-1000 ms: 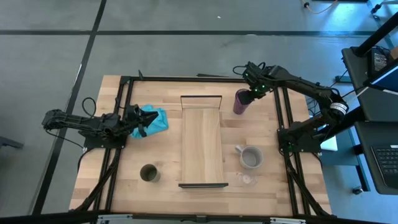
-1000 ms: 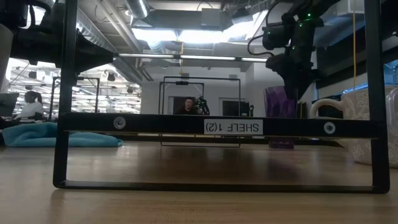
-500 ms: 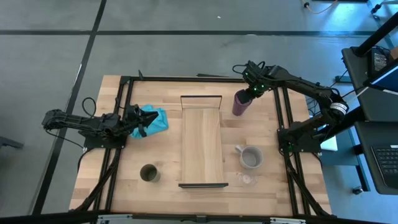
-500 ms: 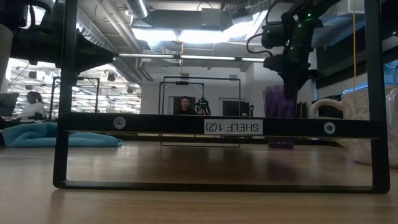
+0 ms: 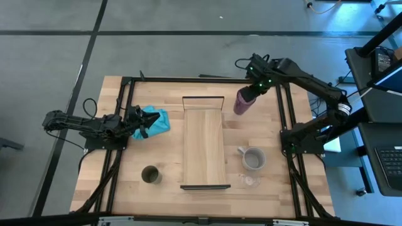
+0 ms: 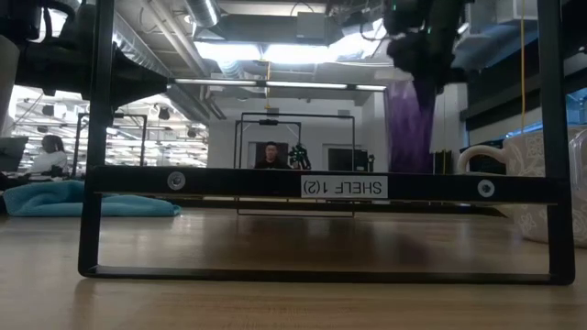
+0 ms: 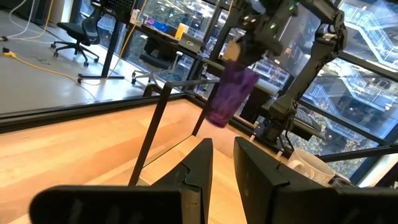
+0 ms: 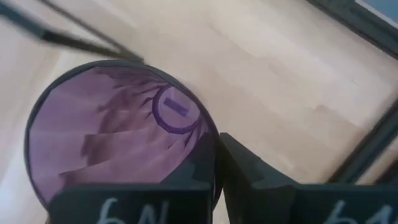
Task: Stack small to large cups/mugs on shelf
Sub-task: Put the purple cup on the shelf
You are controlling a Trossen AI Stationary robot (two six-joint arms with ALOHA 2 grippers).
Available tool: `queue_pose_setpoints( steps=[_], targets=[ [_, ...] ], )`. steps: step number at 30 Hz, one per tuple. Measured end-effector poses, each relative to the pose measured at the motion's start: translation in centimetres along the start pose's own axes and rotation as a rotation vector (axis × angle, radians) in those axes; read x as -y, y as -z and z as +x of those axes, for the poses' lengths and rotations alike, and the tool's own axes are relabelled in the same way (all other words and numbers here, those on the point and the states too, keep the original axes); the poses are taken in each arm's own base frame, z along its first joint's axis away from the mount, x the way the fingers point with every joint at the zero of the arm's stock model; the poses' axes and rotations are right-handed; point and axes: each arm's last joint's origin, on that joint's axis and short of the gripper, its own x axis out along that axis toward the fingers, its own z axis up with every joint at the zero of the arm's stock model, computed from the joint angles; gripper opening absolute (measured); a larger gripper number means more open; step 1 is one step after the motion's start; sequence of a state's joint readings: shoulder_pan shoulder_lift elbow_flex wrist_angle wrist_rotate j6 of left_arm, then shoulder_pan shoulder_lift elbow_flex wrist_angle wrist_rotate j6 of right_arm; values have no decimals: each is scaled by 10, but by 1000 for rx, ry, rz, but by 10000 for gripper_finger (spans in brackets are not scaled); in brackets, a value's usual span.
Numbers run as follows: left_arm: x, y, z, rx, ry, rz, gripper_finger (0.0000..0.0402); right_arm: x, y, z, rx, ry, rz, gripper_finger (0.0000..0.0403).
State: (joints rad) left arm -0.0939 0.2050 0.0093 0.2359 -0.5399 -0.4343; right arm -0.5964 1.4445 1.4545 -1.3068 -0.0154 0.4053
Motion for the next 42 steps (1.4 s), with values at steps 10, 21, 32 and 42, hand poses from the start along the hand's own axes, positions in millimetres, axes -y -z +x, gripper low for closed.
queue_pose_setpoints(
  steps=[10,21,32,42],
  targets=[
    [0,0,0,2,-5,0,60,-55,14,-37,-6,-72,-84,15],
    [-1,-1,0,24,-51,-1,60,-126,-28,-10,-26,-90,-253,16],
    [-1,-1,0,23,-48,-1,60,-168,-63,22,-44,-166,-338,16],
    [-2,0,0,18,-50,3,60,-174,-66,39,-43,-70,-367,18]
  ],
)
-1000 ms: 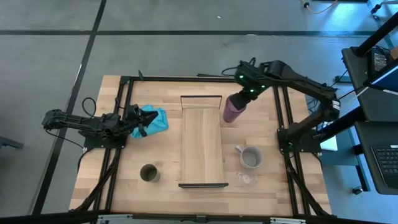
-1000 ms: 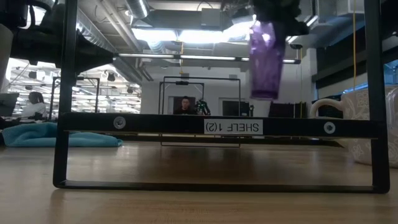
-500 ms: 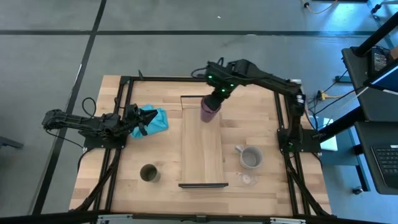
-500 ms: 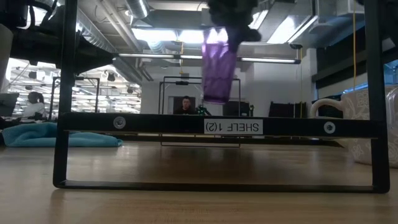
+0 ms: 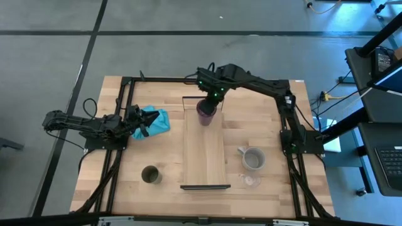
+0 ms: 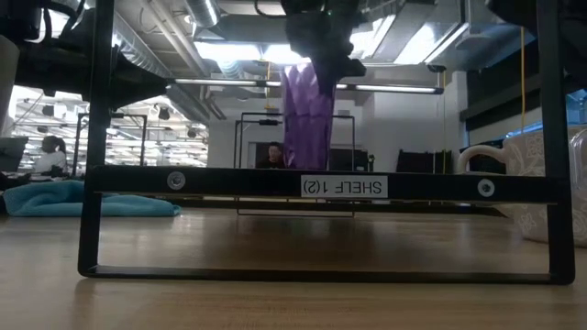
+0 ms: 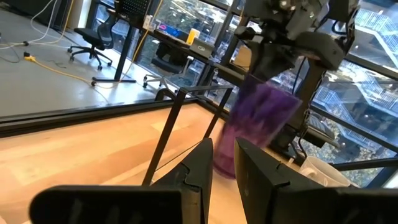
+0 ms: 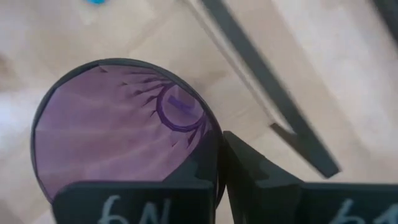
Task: Stack small to large cups/mugs on shelf
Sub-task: Put the purple cup on the shelf
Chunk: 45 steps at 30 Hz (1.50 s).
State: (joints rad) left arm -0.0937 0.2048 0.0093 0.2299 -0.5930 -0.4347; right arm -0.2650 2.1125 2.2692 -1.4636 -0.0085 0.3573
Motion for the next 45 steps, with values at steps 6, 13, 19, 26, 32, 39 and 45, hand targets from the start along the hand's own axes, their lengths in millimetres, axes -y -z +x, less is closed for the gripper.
queue_pose_setpoints(
  steps=[6,13,19,26,32,39,45],
  targets=[
    [0,1,0,-10,-4,7,60,2,-2,1,11,4,6,26],
    [-1,1,0,-12,-6,10,60,3,-4,7,2,8,17,23],
    [-1,1,0,-13,-7,10,60,1,-4,7,-6,-27,14,32],
    [-1,2,0,-15,-7,12,60,3,-8,7,34,-3,17,30],
    [-1,2,0,-15,-8,13,60,8,-11,7,32,-38,29,28],
    [-1,2,0,-22,-11,18,60,9,-12,15,-6,-60,27,28],
    [-1,3,0,-28,-13,22,60,8,-13,19,-9,-57,12,28]
  ],
)
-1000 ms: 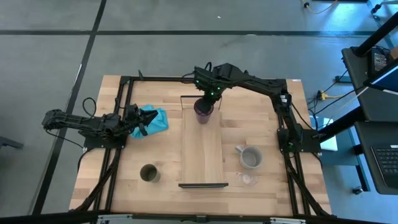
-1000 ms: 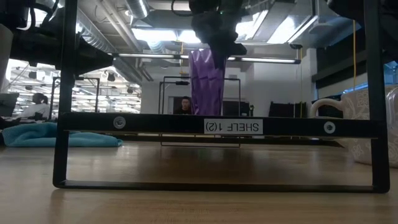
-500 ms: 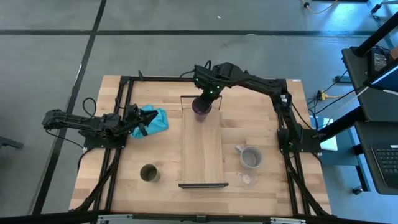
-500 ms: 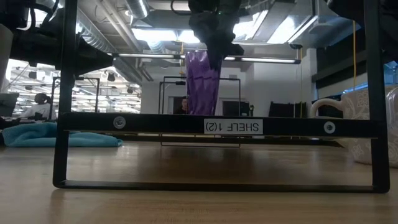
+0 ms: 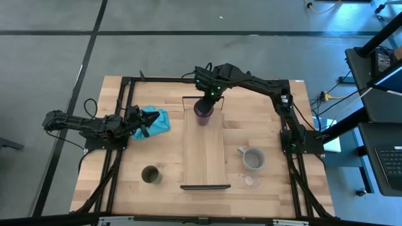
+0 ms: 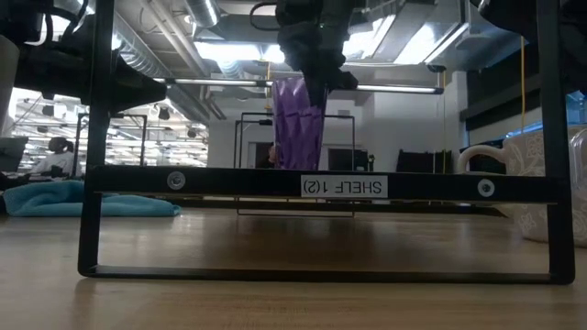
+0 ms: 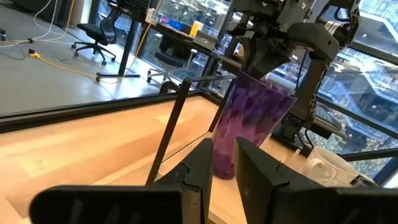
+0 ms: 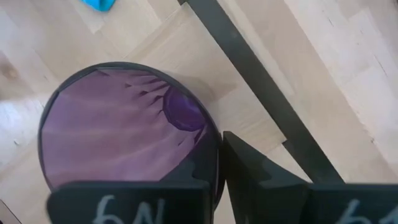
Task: Stack small to large cups/mugs on shelf
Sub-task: Put the purple cup on the shelf, then put the gray cup on the shelf
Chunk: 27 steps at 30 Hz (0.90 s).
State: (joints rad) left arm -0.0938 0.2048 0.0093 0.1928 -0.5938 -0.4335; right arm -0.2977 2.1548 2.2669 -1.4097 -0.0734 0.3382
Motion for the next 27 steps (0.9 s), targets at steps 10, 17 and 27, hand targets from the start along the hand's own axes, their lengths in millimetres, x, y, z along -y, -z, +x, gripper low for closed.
queue_pose_setpoints(
  steps=[10,17,27],
  targets=[
    [0,0,0,0,0,0,60,3,0,0,6,46,3,75],
    [0,0,0,0,0,-1,60,3,-1,-3,15,43,-1,105],
    [1,-2,0,16,17,-24,60,1,2,-44,129,4,-14,117]
  ],
)
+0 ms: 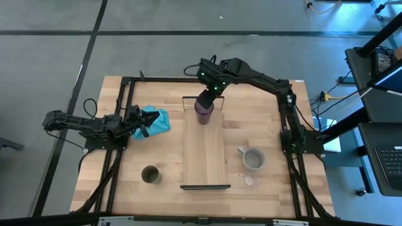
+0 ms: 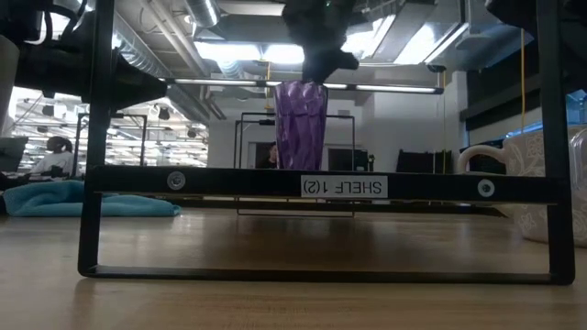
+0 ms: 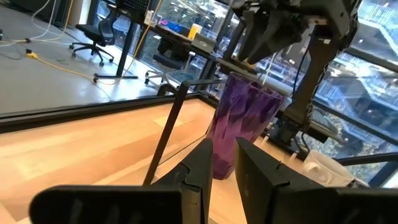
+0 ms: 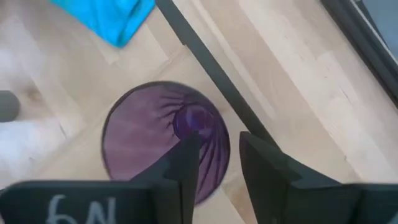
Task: Stack small to large cups/mugs on shelf
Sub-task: Put the gray cup on the shelf
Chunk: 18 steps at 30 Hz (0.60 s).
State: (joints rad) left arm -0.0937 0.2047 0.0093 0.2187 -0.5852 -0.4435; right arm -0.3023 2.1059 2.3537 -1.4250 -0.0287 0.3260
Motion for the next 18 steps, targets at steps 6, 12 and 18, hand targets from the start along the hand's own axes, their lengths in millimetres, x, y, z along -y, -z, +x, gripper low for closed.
queue_pose_setpoints(
  steps=[6,12,18],
  targets=[
    [1,-3,0,22,13,-12,60,-5,13,-34,42,-18,-41,117],
    [-1,-7,0,101,-93,-35,60,-15,27,-65,104,-55,-150,117],
    [4,-12,0,70,25,-137,60,-23,43,-96,176,-58,-165,117]
  ],
)
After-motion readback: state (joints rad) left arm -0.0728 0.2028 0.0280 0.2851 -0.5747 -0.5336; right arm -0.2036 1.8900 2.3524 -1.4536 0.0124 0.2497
